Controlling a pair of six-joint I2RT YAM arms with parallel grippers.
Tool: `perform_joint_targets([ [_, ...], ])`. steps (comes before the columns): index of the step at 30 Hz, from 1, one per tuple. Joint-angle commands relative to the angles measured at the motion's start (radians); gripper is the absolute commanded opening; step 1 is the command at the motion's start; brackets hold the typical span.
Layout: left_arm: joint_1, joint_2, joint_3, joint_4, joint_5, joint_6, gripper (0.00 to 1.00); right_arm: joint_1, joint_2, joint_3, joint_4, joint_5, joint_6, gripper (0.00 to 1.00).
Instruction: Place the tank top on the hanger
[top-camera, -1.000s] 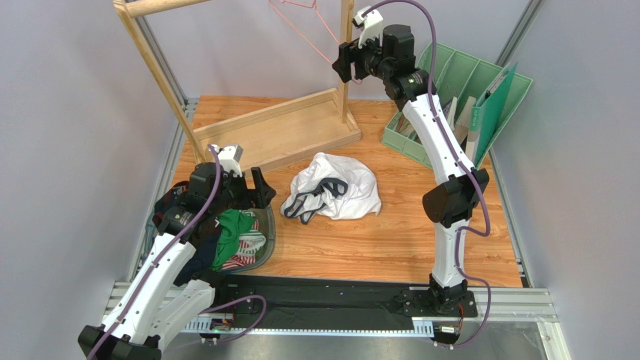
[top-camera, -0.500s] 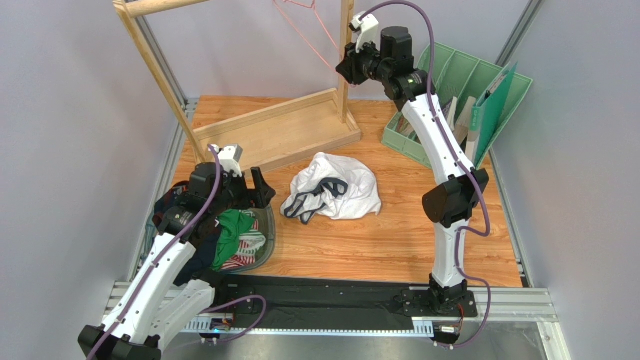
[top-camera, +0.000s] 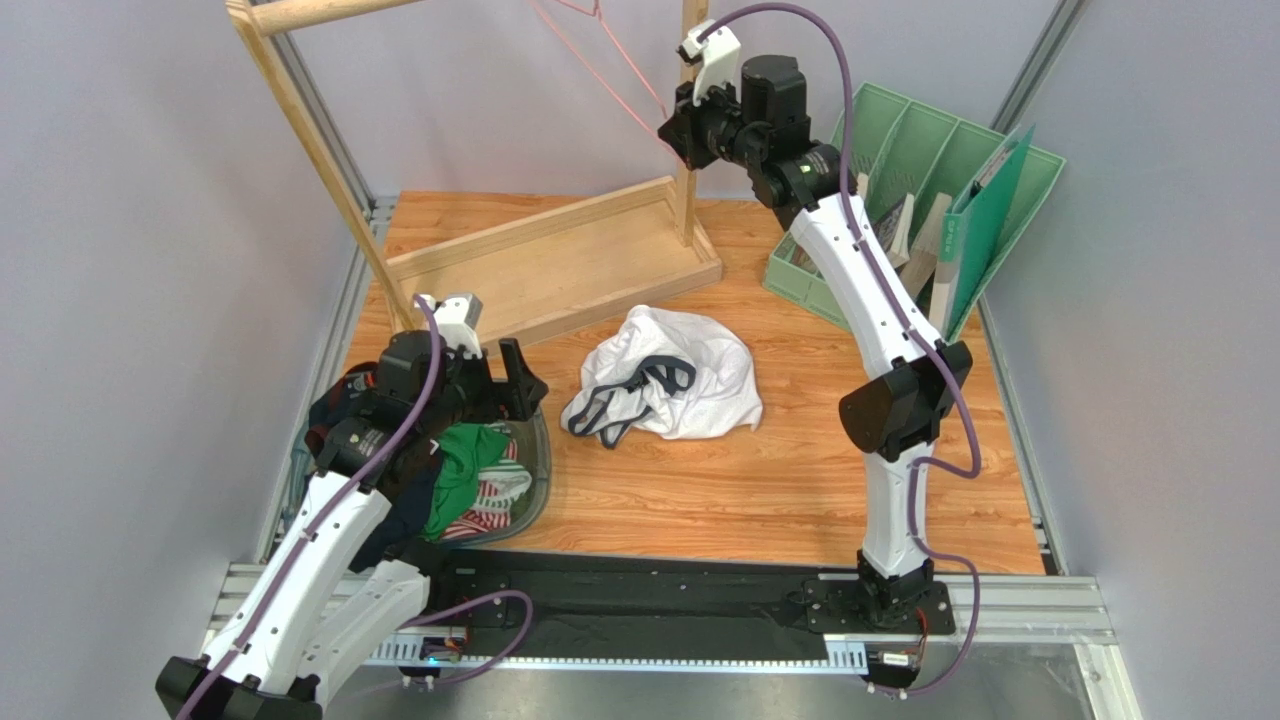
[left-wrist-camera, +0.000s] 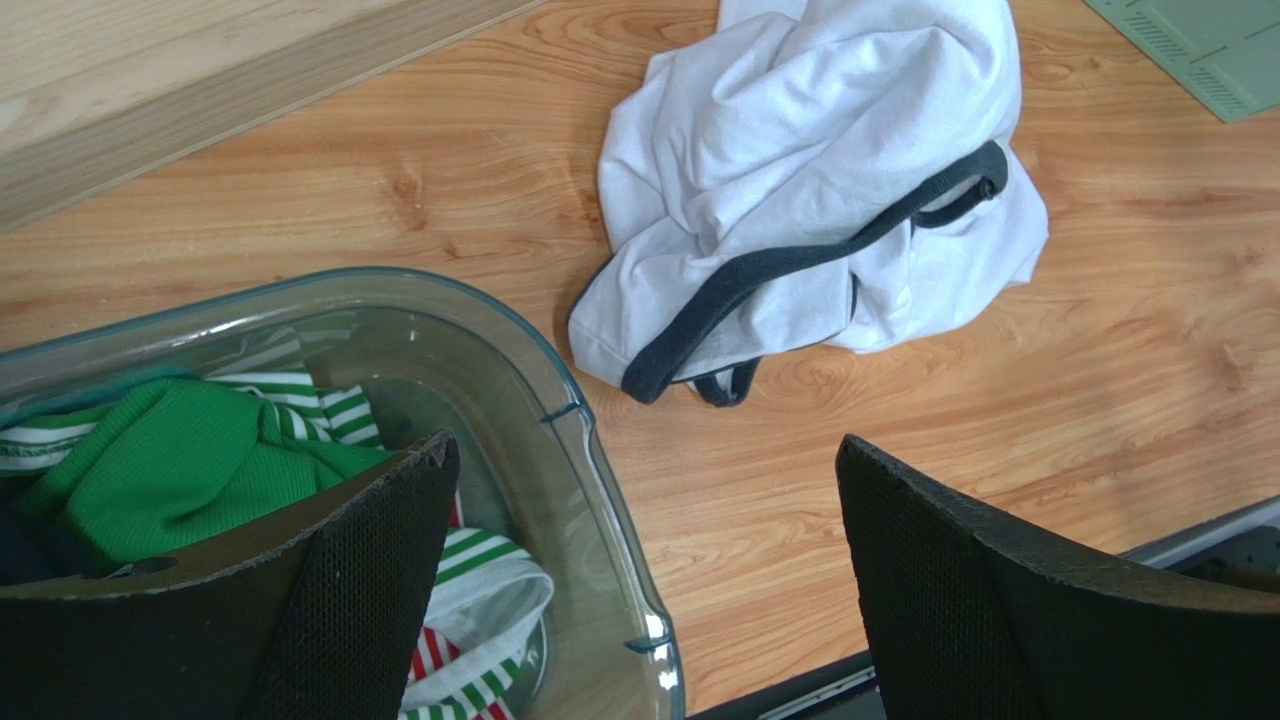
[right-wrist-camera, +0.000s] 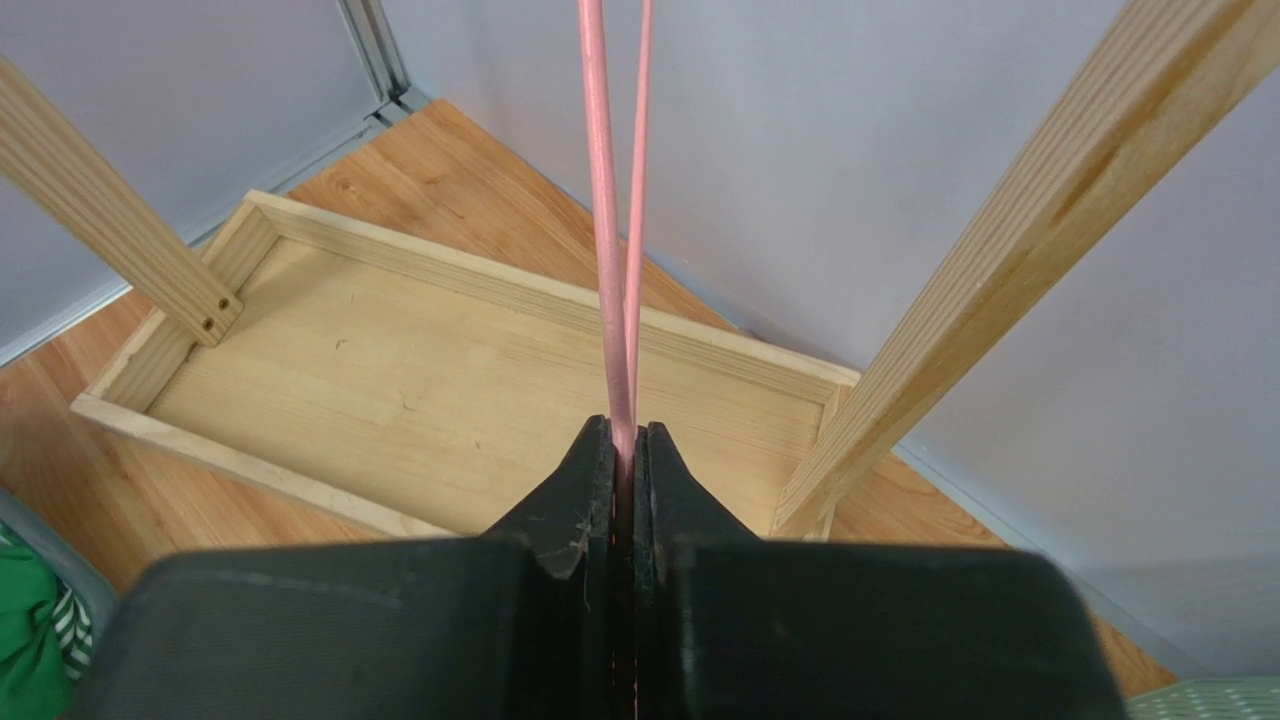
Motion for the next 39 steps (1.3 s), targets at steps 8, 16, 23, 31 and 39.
perform_joint_targets([
  [8,0.006,-0.008,-0.011,0.014,-0.010,-0.011,0.98,0.038,-0.141,0.055,0.105,0.121,-0.012,0.00],
  [16,0.006,0.021,-0.008,0.036,0.011,-0.008,0.98,0.038,-0.279,-0.169,0.077,0.106,-0.028,0.00],
  [23,0.004,0.065,0.018,0.047,0.049,0.024,0.98,0.046,-0.394,-0.373,0.036,0.087,-0.038,0.00],
  [31,0.000,0.159,0.028,0.093,0.134,0.047,0.94,0.066,-0.585,-0.615,0.044,0.135,0.014,0.00],
  [39,-0.106,0.327,0.029,0.192,0.122,0.023,0.92,0.067,-0.828,-0.827,-0.073,0.195,0.062,0.00],
])
